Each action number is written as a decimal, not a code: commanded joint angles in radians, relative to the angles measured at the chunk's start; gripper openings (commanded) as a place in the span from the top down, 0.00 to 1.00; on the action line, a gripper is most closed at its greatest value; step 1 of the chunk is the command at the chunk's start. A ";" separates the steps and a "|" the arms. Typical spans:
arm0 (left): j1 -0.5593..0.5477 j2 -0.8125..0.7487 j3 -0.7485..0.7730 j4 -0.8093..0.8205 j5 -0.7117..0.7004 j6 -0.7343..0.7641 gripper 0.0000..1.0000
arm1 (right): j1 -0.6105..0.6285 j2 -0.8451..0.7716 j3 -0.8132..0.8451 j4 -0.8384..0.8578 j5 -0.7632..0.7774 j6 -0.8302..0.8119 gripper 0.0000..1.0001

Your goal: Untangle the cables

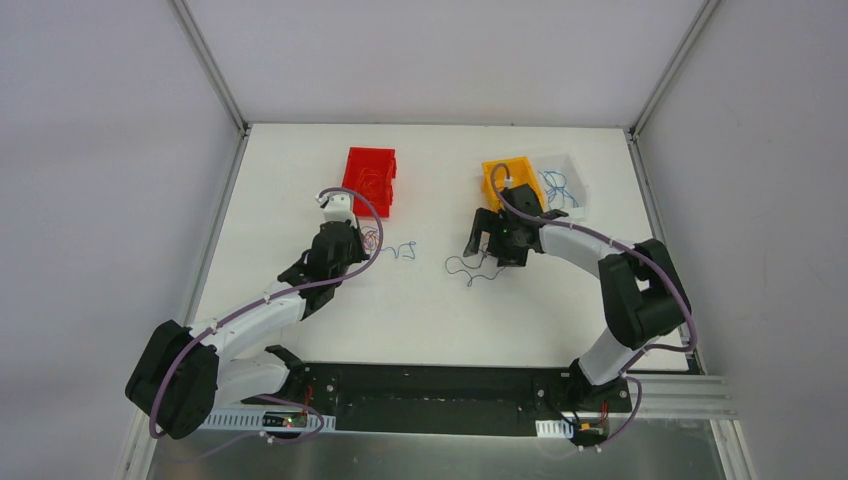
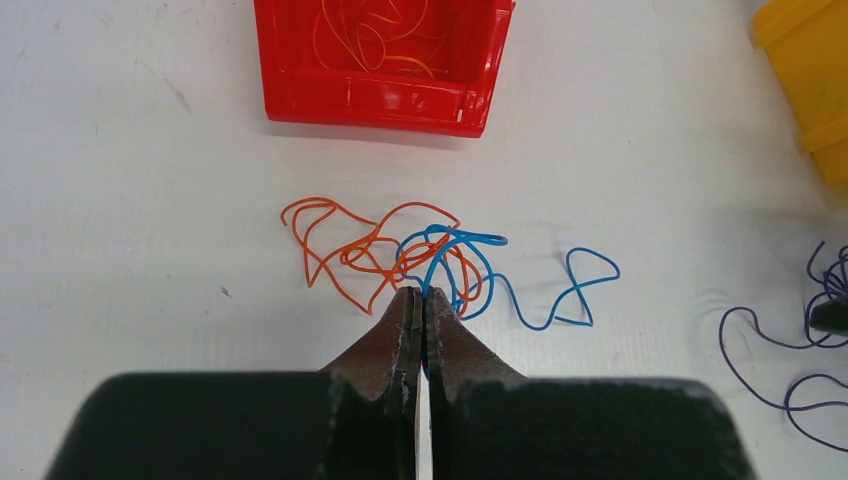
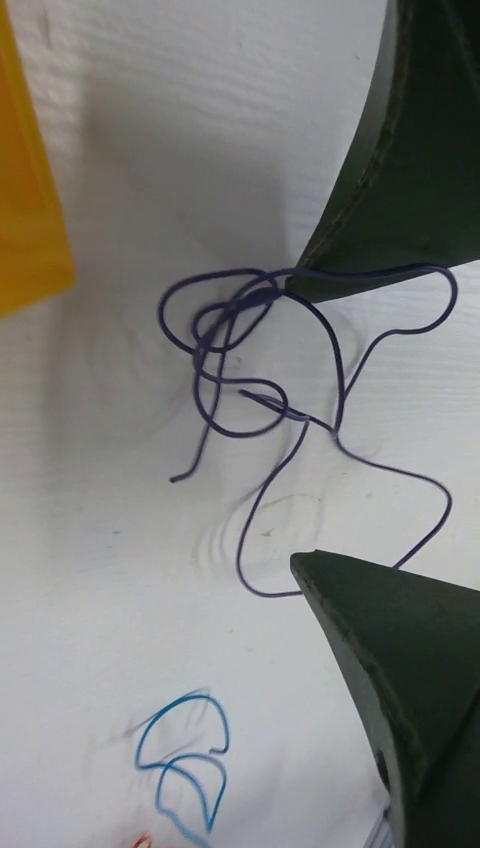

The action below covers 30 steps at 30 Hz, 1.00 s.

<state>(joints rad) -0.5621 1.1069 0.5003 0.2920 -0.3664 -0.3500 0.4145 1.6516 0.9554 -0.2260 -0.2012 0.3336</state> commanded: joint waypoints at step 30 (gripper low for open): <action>-0.002 -0.011 0.032 0.005 0.009 0.027 1.00 | 0.270 0.101 0.229 -0.266 0.615 -0.120 1.00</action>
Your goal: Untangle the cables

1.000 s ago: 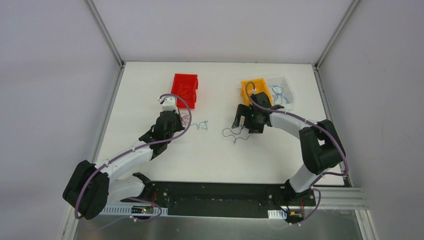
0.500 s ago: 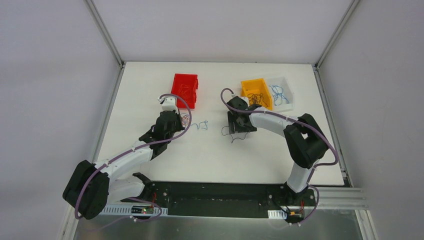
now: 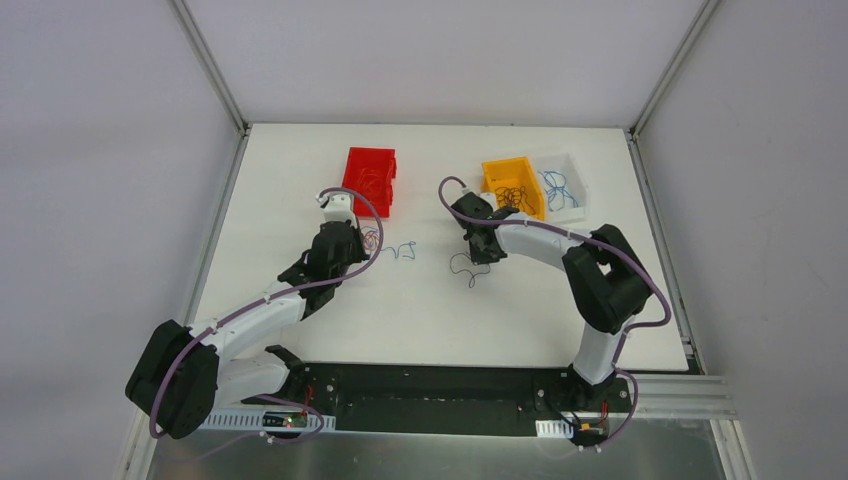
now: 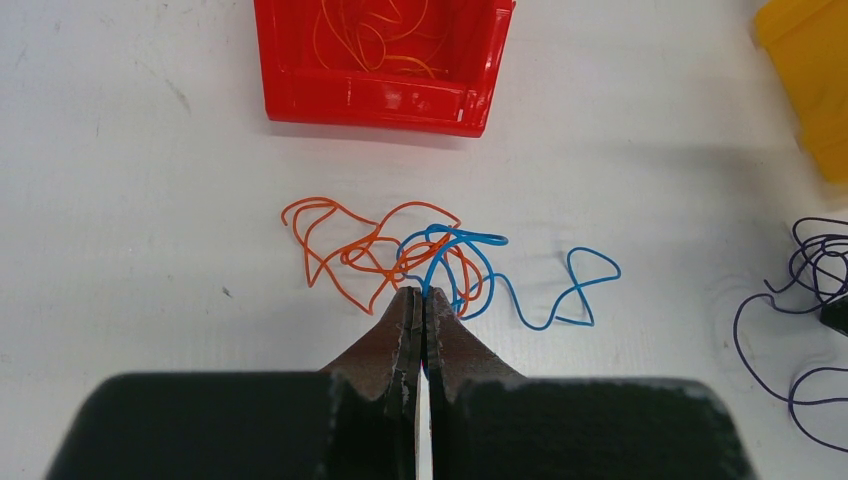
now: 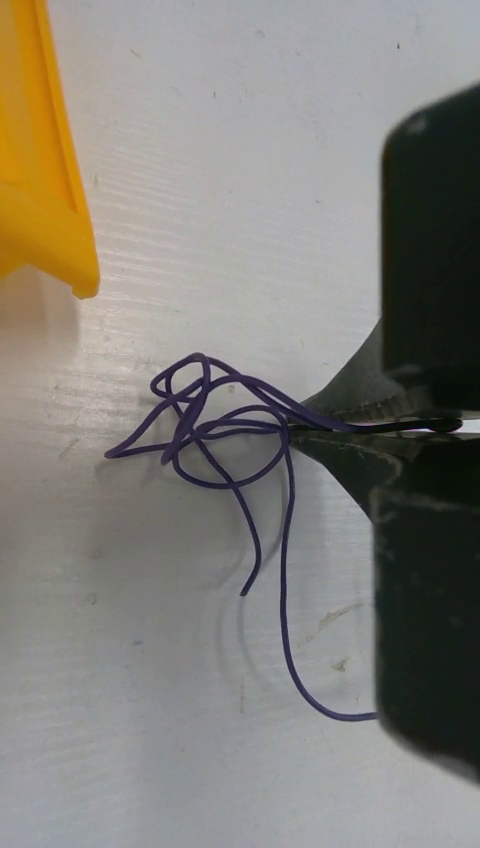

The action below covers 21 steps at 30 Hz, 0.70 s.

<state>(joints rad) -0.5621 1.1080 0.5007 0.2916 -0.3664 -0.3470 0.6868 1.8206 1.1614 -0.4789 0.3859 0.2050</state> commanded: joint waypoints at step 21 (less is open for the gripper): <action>-0.001 -0.009 0.033 0.004 0.019 0.022 1.00 | -0.278 -0.090 0.452 -0.115 0.361 -0.071 1.00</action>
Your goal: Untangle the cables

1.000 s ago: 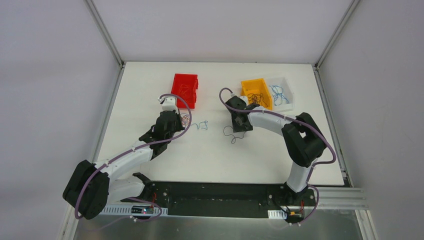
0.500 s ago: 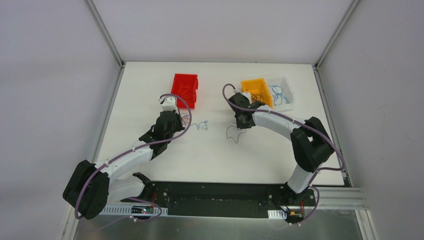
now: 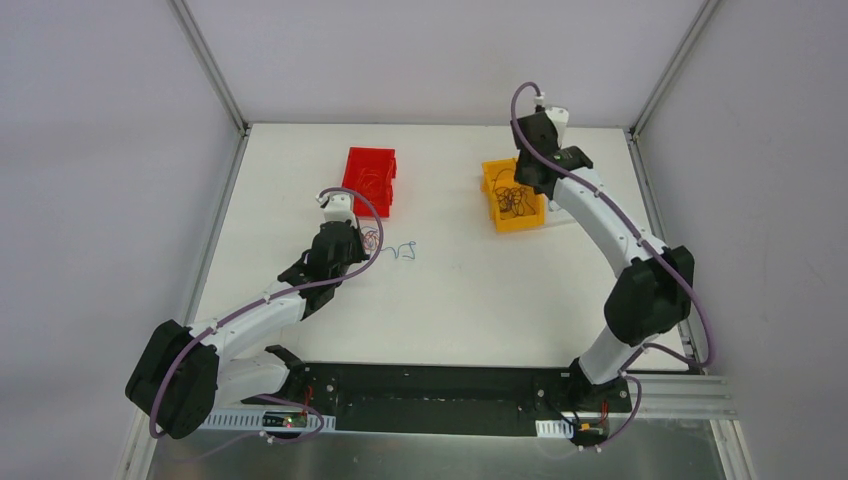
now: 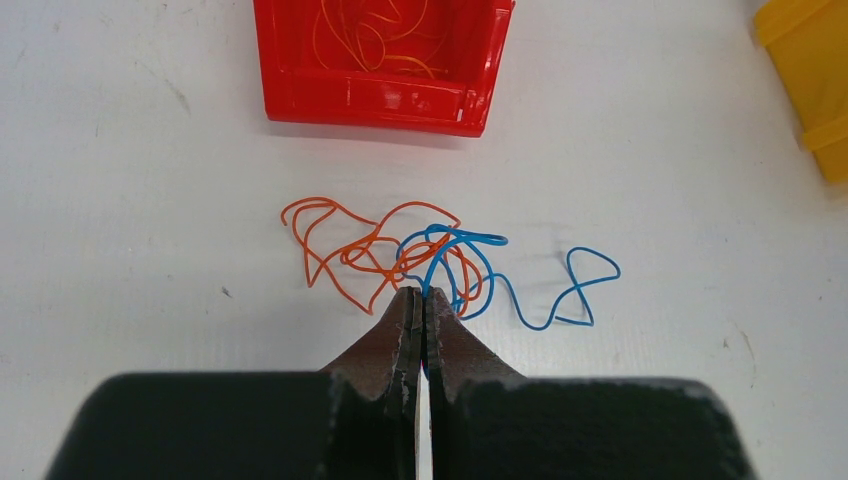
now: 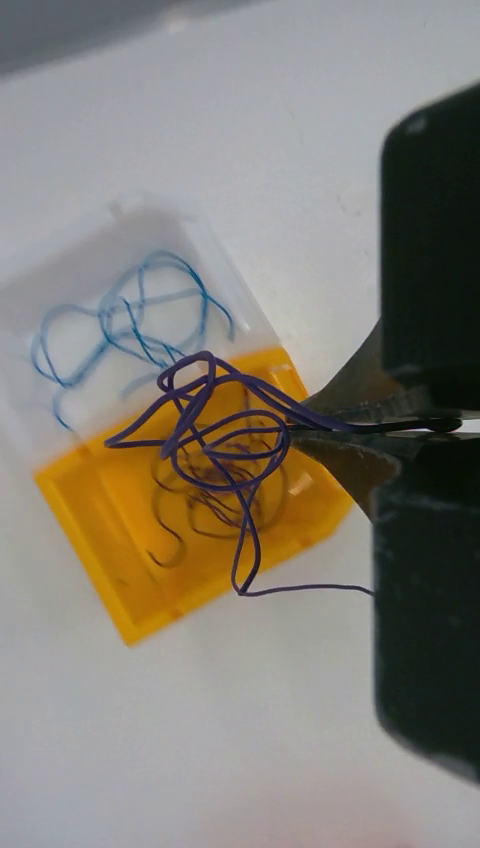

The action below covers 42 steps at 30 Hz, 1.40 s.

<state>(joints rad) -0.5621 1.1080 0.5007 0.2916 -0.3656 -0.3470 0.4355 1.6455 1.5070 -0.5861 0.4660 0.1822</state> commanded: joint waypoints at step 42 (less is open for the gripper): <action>-0.002 0.009 0.050 0.020 0.164 0.057 1.00 | -0.026 0.179 0.216 -0.115 -0.156 -0.029 0.40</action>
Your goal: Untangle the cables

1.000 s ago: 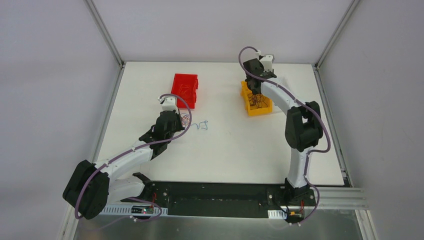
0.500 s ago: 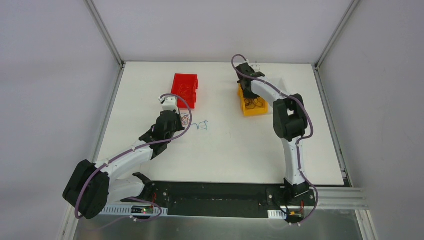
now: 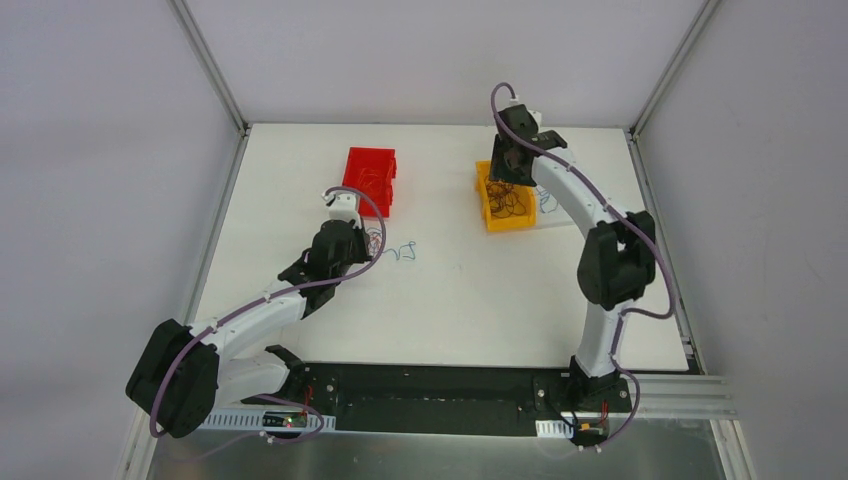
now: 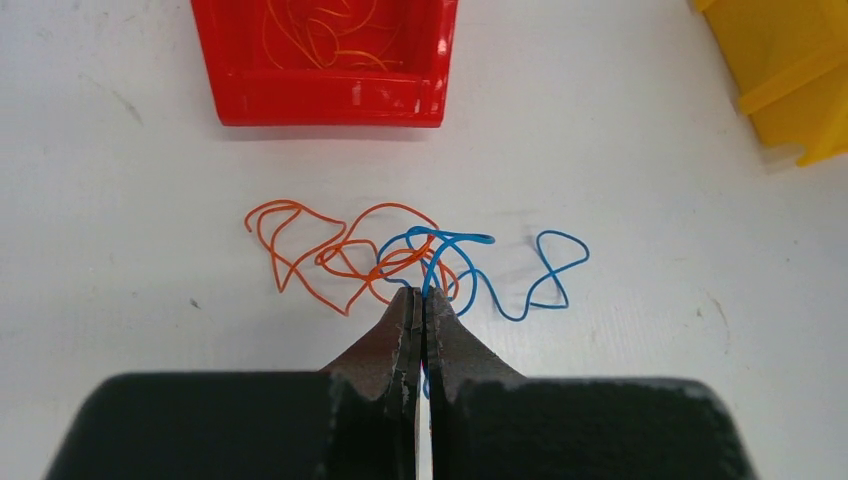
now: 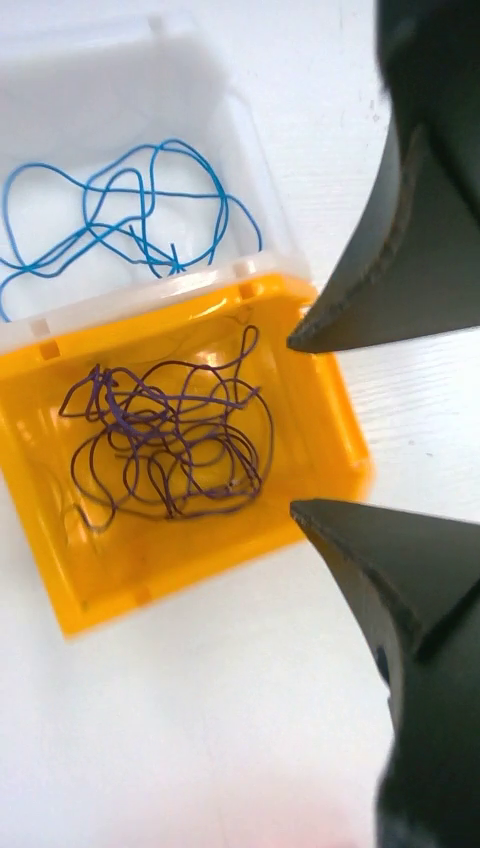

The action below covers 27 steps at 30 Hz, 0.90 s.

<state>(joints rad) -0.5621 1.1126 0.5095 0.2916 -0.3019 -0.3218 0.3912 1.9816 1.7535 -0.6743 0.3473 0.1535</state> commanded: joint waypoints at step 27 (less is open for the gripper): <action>-0.136 0.144 0.127 0.085 0.409 0.158 0.42 | 0.125 -0.732 -0.924 0.418 -0.436 0.177 0.08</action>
<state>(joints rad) -0.6991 1.2366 0.5930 0.4065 0.1383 -0.1516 0.4969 1.2076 0.8055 -0.3153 -0.0265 0.2737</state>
